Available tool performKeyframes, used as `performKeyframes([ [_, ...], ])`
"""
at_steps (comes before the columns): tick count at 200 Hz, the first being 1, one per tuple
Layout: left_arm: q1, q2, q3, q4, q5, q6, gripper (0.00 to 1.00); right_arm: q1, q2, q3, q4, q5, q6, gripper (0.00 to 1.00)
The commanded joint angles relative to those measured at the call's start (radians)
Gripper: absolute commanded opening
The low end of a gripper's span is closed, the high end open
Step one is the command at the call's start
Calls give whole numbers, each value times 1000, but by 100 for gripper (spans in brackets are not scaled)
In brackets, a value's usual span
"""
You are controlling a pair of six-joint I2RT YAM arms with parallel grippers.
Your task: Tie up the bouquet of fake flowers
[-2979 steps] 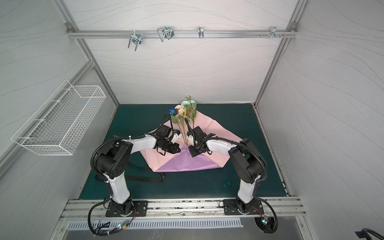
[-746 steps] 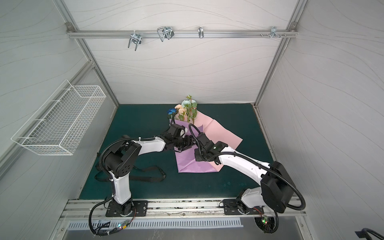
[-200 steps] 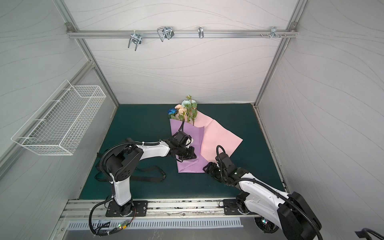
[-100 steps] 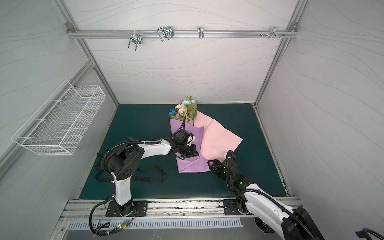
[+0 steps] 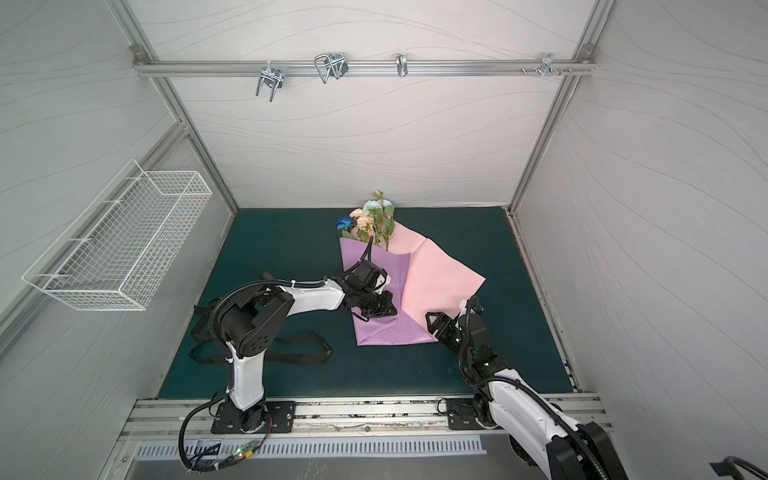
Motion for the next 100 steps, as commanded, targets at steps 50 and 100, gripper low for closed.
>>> performKeyframes([
  [50, -2, 50, 96, 15, 4, 11, 8, -49, 233, 120, 190, -74, -114, 78],
  [100, 1, 62, 140, -27, -48, 32, 8, -96, 321, 215, 135, -71, -201, 72],
])
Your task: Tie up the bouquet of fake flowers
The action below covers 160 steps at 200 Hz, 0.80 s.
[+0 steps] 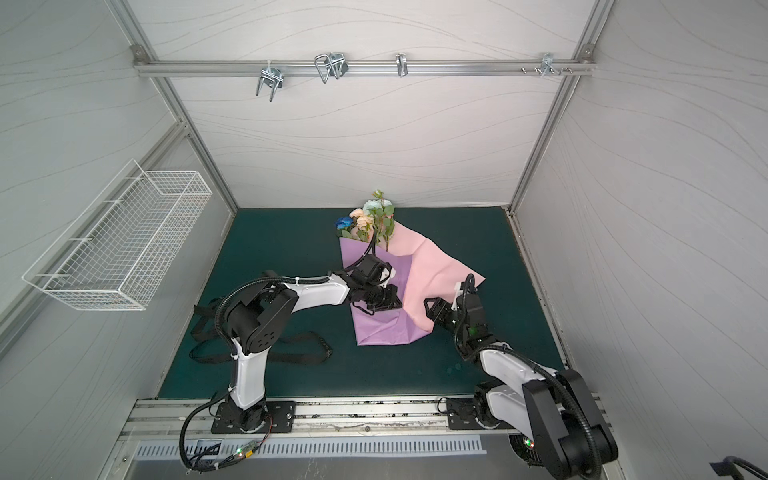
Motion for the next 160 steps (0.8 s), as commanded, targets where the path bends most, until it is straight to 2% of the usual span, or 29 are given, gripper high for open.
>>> performKeyframes([
  [1, 1, 16, 39, -20, -39, 25, 8, -26, 10, 48, -14, 3, -64, 72],
  [47, 4, 6, 44, -53, -79, 38, 7, -76, 42, 91, -134, 77, -59, 71],
  [79, 4, 0, 42, -64, -86, 45, 7, -121, 46, 91, -158, 37, -36, 68],
  [125, 5, -5, 57, -89, -105, 64, 7, -155, -92, 268, -666, 36, -65, 67],
  [147, 4, 1, 78, -107, -106, 73, 7, -183, -98, 269, -788, -36, -64, 65],
  [160, 4, -4, 79, -108, -106, 75, 7, -191, -94, 243, -798, -128, -54, 65],
])
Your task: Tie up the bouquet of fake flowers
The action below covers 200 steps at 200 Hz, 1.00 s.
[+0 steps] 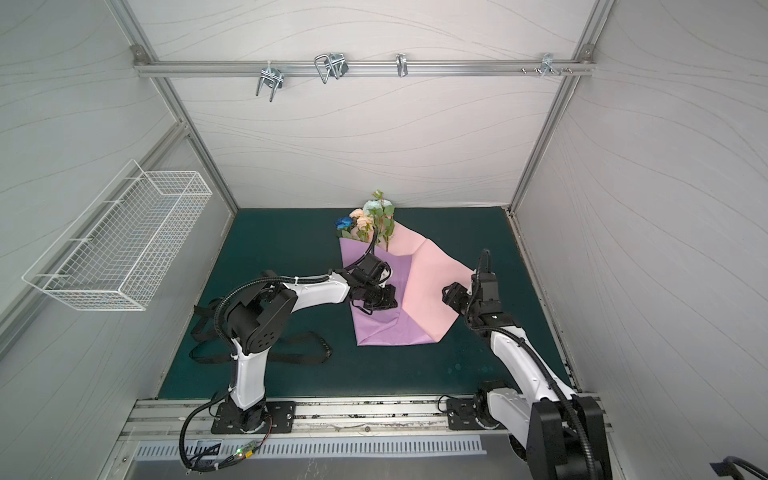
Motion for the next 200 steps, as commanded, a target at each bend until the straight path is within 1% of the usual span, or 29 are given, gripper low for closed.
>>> performKeyframes([
  [1, 3, -4, 50, -10, -16, 24, 7, -19, 6, -35, -212, -133, 6, 65],
  [16, 4, -4, 55, -19, -19, 27, 7, -14, -7, -83, -173, -265, 42, 65],
  [29, 4, 0, 57, -26, -20, 27, 7, 20, -53, -121, -163, -306, 92, 65],
  [43, 5, 4, 58, -26, -21, 22, 7, 99, -131, -145, -189, -297, 154, 68],
  [62, 5, 14, 61, -26, -17, 14, 7, 213, -244, -184, -234, -251, 251, 70],
  [81, 4, 22, 61, -23, -12, 9, 6, 282, -337, -249, -232, -232, 337, 71],
  [101, 5, 28, 64, -19, -4, 6, 6, 329, -386, -332, -152, -201, 404, 73],
  [114, 5, 32, 63, -16, 1, 5, 6, 342, -378, -358, -92, -170, 412, 74],
  [129, 5, 35, 61, -13, 3, 3, 6, 348, -340, -374, 4, -140, 399, 76],
  [144, 4, 37, 59, -14, 8, 0, 6, 356, -290, -380, 82, -86, 389, 78],
  [163, 5, 39, 58, -13, 10, 0, 6, 360, -214, -404, 243, -20, 392, 79],
  [174, 5, 39, 55, -12, 9, 0, 6, 360, -174, -452, 354, 25, 395, 81],
  [200, 4, 42, 55, -13, 10, 5, 6, 360, -91, -446, 482, 117, 330, 84],
])
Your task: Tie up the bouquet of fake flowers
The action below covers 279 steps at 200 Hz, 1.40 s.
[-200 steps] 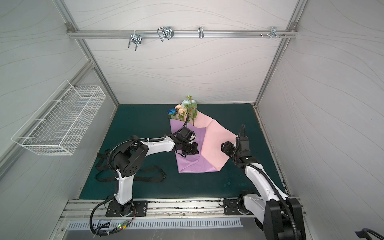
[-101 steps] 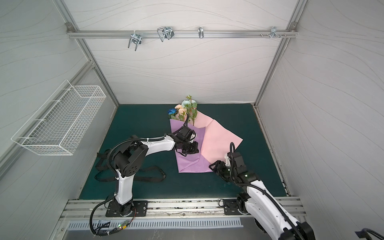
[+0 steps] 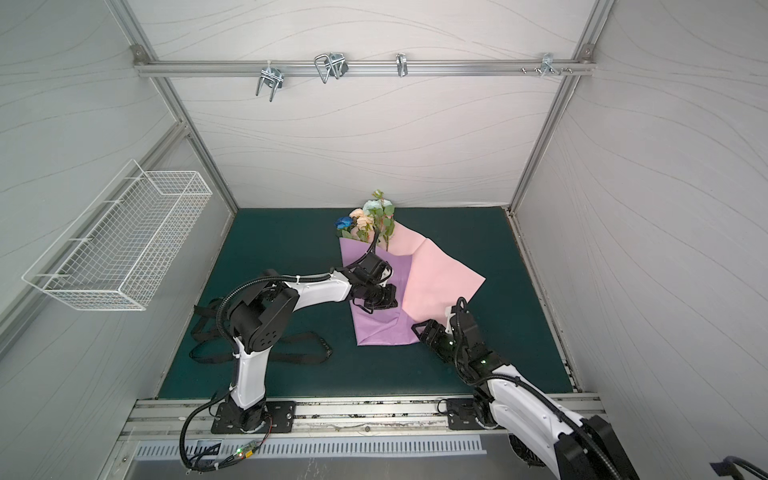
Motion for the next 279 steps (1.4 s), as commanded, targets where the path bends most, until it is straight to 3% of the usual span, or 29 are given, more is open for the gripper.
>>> performKeyframes([
  [1, 3, 24, 35, 13, 10, 3, 6, -1, 81, -37, 118, 187, -36, 84],
  [59, 3, 30, 41, 11, 27, 7, 6, -22, 206, 29, 270, 212, -206, 88],
  [115, 6, 26, 40, 4, 27, 16, 6, -230, 277, 110, 237, 73, -356, 84],
  [150, 5, 34, 47, 3, 34, 18, 6, -315, 428, 172, 318, 2, -399, 73],
  [194, 9, 26, 47, -12, 26, 32, 6, -344, 623, 255, 437, -106, -389, 63],
  [218, 9, 22, 41, -6, 23, 29, 6, -347, 604, 295, 374, -107, -412, 56],
  [279, 11, -22, 10, 22, -22, 1, 12, -342, 468, 398, 130, -107, -539, 18],
])
